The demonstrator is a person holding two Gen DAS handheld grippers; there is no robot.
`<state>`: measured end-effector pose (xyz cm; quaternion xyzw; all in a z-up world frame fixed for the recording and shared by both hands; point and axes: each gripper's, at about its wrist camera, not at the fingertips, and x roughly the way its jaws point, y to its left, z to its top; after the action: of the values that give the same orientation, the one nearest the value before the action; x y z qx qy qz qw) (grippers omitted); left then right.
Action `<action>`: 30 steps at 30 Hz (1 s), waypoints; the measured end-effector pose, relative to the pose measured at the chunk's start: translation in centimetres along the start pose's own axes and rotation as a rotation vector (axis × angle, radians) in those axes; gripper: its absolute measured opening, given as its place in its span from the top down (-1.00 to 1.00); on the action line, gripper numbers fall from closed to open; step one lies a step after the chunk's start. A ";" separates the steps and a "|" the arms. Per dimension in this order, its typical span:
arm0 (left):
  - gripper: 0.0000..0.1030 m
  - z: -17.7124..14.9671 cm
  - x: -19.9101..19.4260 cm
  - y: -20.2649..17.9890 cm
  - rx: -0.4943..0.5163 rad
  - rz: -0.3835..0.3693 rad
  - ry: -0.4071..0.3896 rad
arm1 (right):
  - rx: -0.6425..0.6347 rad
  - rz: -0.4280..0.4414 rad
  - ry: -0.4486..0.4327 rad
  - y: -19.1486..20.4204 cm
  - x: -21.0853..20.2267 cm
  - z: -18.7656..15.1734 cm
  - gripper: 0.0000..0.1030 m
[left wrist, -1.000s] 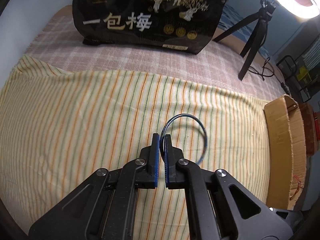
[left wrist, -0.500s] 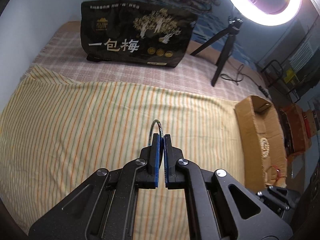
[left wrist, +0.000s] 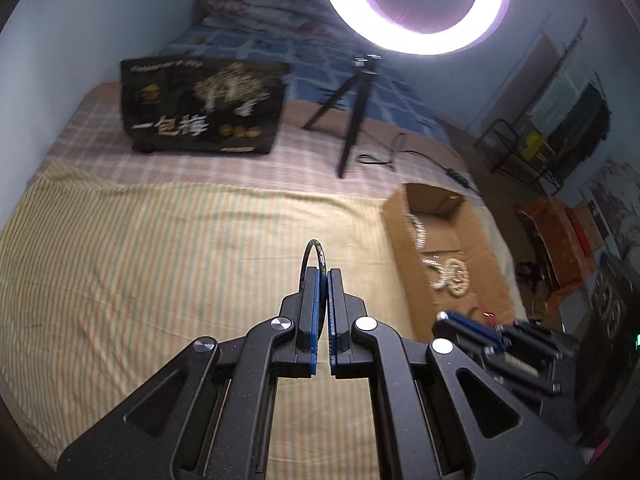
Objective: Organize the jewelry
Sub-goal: 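Carry the bangle and pearl bead over the cardboard box with both tools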
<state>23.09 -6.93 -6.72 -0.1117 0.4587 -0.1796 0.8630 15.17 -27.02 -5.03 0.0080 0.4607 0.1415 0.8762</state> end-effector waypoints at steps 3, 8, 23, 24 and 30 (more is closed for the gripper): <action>0.98 -0.2 -0.3 -1.9 0.033 -0.031 -0.003 | 0.032 -0.014 -0.023 -1.7 -1.1 0.3 0.88; 0.98 -0.5 -0.2 -4.9 0.074 -0.077 -0.002 | 0.093 -0.036 -0.046 -5.0 -2.2 0.8 0.88; 0.97 -1.5 2.6 -11.2 0.131 -0.162 0.044 | 0.197 -0.076 -0.077 -12.3 -2.7 2.6 0.88; 0.97 -1.6 2.9 -11.6 0.134 -0.167 0.048 | 0.199 -0.077 -0.077 -12.6 -2.7 2.7 0.88; 0.97 -1.9 4.1 -13.5 0.153 -0.182 0.062 | 0.231 -0.083 -0.074 -14.8 -1.7 3.4 0.88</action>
<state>20.85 -20.94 -5.99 -0.0813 0.4581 -0.2950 0.8346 20.55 -41.27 -3.83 0.0950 0.4413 0.0509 0.8908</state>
